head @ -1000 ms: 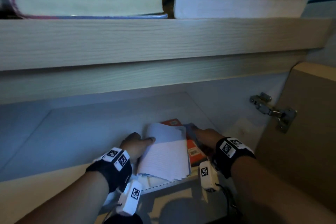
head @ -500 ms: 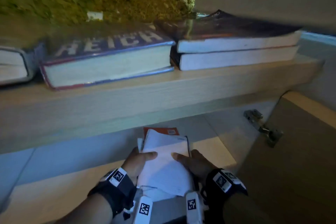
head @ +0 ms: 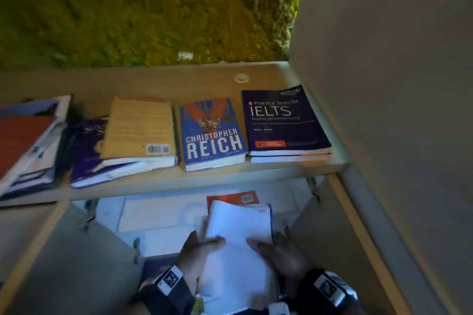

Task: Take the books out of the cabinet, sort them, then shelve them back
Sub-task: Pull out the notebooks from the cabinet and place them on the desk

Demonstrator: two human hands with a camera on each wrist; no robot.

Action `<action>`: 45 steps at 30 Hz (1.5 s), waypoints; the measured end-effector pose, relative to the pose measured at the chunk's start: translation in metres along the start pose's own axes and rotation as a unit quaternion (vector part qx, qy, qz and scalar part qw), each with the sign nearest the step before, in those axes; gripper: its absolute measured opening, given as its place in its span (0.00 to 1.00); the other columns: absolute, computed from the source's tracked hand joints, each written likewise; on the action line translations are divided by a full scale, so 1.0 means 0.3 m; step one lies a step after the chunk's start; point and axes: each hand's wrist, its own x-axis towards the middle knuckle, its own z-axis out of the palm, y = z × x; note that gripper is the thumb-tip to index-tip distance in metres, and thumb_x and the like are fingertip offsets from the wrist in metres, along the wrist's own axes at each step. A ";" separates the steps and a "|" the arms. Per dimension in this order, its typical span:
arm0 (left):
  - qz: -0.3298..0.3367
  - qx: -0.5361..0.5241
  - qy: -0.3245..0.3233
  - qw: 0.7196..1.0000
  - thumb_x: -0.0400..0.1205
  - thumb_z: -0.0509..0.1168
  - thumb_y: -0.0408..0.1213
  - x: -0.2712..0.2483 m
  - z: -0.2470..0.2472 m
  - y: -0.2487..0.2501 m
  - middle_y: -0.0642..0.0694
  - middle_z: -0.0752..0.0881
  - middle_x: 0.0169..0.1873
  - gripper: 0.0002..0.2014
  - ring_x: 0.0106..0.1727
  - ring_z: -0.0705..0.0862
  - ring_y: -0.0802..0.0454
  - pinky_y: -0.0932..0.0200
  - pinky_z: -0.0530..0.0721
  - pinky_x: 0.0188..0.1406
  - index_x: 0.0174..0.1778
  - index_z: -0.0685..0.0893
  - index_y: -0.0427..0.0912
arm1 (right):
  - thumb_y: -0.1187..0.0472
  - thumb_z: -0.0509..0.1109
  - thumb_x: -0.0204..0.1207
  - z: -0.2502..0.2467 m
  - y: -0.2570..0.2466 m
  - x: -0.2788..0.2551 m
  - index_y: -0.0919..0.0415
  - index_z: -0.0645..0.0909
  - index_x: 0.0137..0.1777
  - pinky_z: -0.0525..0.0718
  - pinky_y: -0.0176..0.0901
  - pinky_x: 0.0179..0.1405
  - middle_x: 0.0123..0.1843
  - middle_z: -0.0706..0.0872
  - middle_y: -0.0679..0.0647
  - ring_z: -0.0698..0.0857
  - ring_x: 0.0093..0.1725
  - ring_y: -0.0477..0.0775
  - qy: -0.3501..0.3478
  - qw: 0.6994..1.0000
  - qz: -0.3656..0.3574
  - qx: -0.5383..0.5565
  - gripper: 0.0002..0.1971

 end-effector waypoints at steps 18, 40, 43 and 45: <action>0.188 0.054 0.044 0.980 0.56 0.89 0.53 -0.244 -0.046 0.903 0.36 0.91 0.56 0.44 0.53 0.92 0.33 0.28 0.88 0.54 0.66 0.84 0.37 | 0.65 0.76 0.75 0.269 -0.755 -0.057 0.67 0.85 0.67 0.87 0.65 0.64 0.61 0.92 0.65 0.91 0.59 0.68 -0.038 0.981 -0.190 -0.002 0.19; 0.210 0.575 -0.092 0.786 0.70 0.80 0.39 0.251 -0.199 1.003 0.56 0.44 0.88 0.57 0.82 0.67 0.43 0.53 0.88 0.61 0.85 0.48 0.70 | 0.52 0.71 0.81 0.188 -0.930 0.515 0.54 0.88 0.59 0.90 0.57 0.57 0.54 0.93 0.57 0.90 0.56 0.60 0.097 0.978 0.012 -0.183 0.12; 0.217 0.601 -0.095 0.763 0.70 0.81 0.42 0.240 -0.188 0.998 0.58 0.33 0.86 0.61 0.87 0.57 0.42 0.50 0.88 0.63 0.81 0.40 0.79 | 0.49 0.71 0.81 0.158 -0.938 0.549 0.53 0.85 0.62 0.89 0.50 0.49 0.59 0.91 0.54 0.88 0.59 0.55 0.092 0.974 0.016 -0.205 0.14; 0.201 0.642 -0.091 0.734 0.70 0.81 0.51 0.229 -0.174 1.004 0.55 0.31 0.86 0.61 0.89 0.49 0.43 0.43 0.68 0.82 0.84 0.38 0.74 | 0.50 0.71 0.83 0.142 -0.943 0.576 0.55 0.84 0.64 0.86 0.47 0.46 0.63 0.88 0.57 0.87 0.61 0.57 0.086 0.973 0.000 -0.215 0.14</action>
